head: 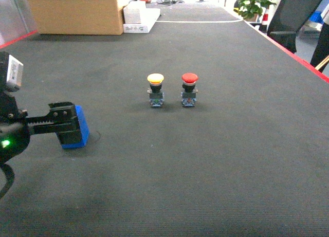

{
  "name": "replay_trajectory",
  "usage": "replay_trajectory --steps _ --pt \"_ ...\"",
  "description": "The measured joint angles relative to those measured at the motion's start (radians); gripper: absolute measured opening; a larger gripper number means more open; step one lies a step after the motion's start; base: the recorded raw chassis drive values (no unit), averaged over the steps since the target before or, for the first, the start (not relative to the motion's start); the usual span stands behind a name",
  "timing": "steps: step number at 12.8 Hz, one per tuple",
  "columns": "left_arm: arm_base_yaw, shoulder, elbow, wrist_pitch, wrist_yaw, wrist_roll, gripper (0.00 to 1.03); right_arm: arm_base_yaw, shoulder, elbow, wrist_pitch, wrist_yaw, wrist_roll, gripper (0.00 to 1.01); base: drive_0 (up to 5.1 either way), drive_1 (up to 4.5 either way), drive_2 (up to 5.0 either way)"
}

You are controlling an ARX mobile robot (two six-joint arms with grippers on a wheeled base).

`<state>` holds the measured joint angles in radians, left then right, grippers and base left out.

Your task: Pick blue part to blue bin on bottom shelf

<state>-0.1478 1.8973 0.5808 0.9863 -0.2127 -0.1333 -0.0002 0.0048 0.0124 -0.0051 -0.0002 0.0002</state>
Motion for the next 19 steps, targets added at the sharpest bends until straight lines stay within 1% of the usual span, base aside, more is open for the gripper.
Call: replay_trajectory --steps 2,4,7,10,12,13,15,16,19 --pt "0.010 0.079 0.073 -0.022 0.023 -0.016 0.98 0.000 0.000 0.000 0.000 0.000 0.000 0.98 0.0 0.00 0.0" --pt "0.019 0.151 0.132 -0.032 0.039 -0.014 0.98 0.000 0.000 0.000 0.000 0.000 0.000 0.98 0.0 0.00 0.0" --pt "0.019 0.237 0.223 -0.057 0.060 -0.016 0.98 0.000 0.000 0.000 0.000 0.000 0.000 0.98 0.0 0.00 0.0" --pt "0.019 0.298 0.293 -0.078 0.058 -0.016 0.98 0.000 0.000 0.000 0.000 0.000 0.000 0.98 0.0 0.00 0.0" --pt "0.019 0.307 0.312 -0.092 0.043 -0.016 0.98 0.000 0.000 0.000 0.000 0.000 0.000 0.98 0.0 0.00 0.0" --pt "0.019 0.307 0.314 -0.109 0.023 -0.018 0.86 0.000 0.000 0.000 0.000 0.000 0.000 0.98 0.0 0.00 0.0" --pt "0.019 0.306 0.314 -0.117 0.027 -0.019 0.55 0.000 0.000 0.000 0.000 0.000 0.000 0.98 0.0 0.00 0.0" --pt "0.019 0.298 0.305 -0.106 0.022 -0.019 0.45 0.000 0.000 0.000 0.000 0.000 0.000 0.98 0.0 0.00 0.0" --pt "0.019 0.260 0.267 -0.084 0.006 -0.021 0.44 0.000 0.000 0.000 0.000 0.000 0.000 0.98 0.0 0.00 0.0"
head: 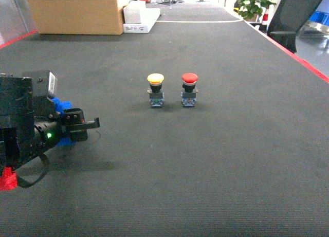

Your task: Pick blue part to blue bin on bottom shelf

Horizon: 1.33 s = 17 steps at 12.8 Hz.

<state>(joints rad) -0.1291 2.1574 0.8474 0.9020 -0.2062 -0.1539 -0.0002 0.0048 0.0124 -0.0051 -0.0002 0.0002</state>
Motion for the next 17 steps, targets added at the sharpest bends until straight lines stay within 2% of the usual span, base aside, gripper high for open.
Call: replay_trajectory --steps 2,3,4,6,7,8,10,13,14,17 --pt "-0.012 -0.116 -0.127 0.111 -0.043 0.000 0.44 0.000 0.000 0.000 0.000 0.000 0.000 0.98 0.0 0.00 0.0" --pt "-0.035 -0.245 -0.249 0.185 -0.086 0.018 0.44 0.000 0.000 0.000 0.000 0.000 0.000 0.98 0.0 0.00 0.0" --pt "-0.067 -0.388 -0.354 0.209 -0.112 0.057 0.44 0.000 0.000 0.000 0.000 0.000 0.000 0.98 0.0 0.00 0.0" --pt "-0.151 -0.736 -0.551 0.044 -0.181 0.083 0.44 0.000 0.000 0.000 0.000 0.000 0.000 0.98 0.0 0.00 0.0" --pt "-0.187 -0.918 -0.626 -0.085 -0.240 0.083 0.44 0.000 0.000 0.000 0.000 0.000 0.000 0.98 0.0 0.00 0.0" --pt "-0.211 -1.105 -0.662 -0.201 -0.312 0.086 0.44 0.000 0.000 0.000 0.000 0.000 0.000 0.98 0.0 0.00 0.0" --pt "-0.252 -1.431 -0.673 -0.410 -0.415 0.082 0.44 0.000 0.000 0.000 0.000 0.000 0.000 0.98 0.0 0.00 0.0" --pt "-0.377 -1.760 -0.706 -0.706 -0.537 0.056 0.44 0.000 0.000 0.000 0.000 0.000 0.000 0.98 0.0 0.00 0.0" --pt "-0.409 -1.816 -0.708 -0.755 -0.570 0.043 0.44 0.000 0.000 0.000 0.000 0.000 0.000 0.98 0.0 0.00 0.0" --pt "-0.443 -1.811 -0.710 -0.767 -0.588 0.022 0.44 0.000 0.000 0.000 0.000 0.000 0.000 0.98 0.0 0.00 0.0"
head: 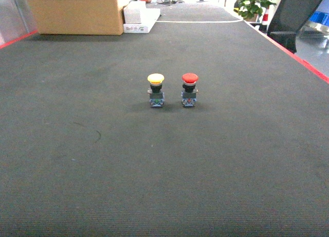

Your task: Pick blue part to blue bin on bottom shelf

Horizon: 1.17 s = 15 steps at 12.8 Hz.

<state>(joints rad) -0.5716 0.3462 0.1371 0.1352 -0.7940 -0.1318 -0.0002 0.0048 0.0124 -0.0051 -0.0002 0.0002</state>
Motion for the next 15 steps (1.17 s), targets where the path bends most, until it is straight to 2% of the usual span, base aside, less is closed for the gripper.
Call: replay_trajectory --steps 9,15 --pt "0.000 0.001 -0.002 0.000 -0.002 0.000 0.44 0.000 0.000 0.000 0.000 0.000 0.000 0.98 0.0 0.00 0.0" --pt "-0.001 0.003 -0.003 0.000 -0.003 0.000 0.44 0.000 0.000 0.000 -0.001 0.000 0.000 0.98 0.1 -3.77 4.0"
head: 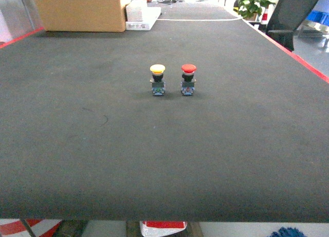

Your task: Pick blue part to blue bin on bottom shelf

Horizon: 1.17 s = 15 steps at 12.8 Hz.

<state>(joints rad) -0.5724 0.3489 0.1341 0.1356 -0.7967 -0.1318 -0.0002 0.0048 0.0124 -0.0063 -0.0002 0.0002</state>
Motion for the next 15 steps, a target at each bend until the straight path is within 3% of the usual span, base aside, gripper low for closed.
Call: replay_trajectory --steps 15 --pt "0.000 -0.003 -0.001 0.000 -0.004 0.000 0.44 0.000 0.000 0.000 0.001 0.000 0.000 0.98 -1.4 -1.41 -1.4"
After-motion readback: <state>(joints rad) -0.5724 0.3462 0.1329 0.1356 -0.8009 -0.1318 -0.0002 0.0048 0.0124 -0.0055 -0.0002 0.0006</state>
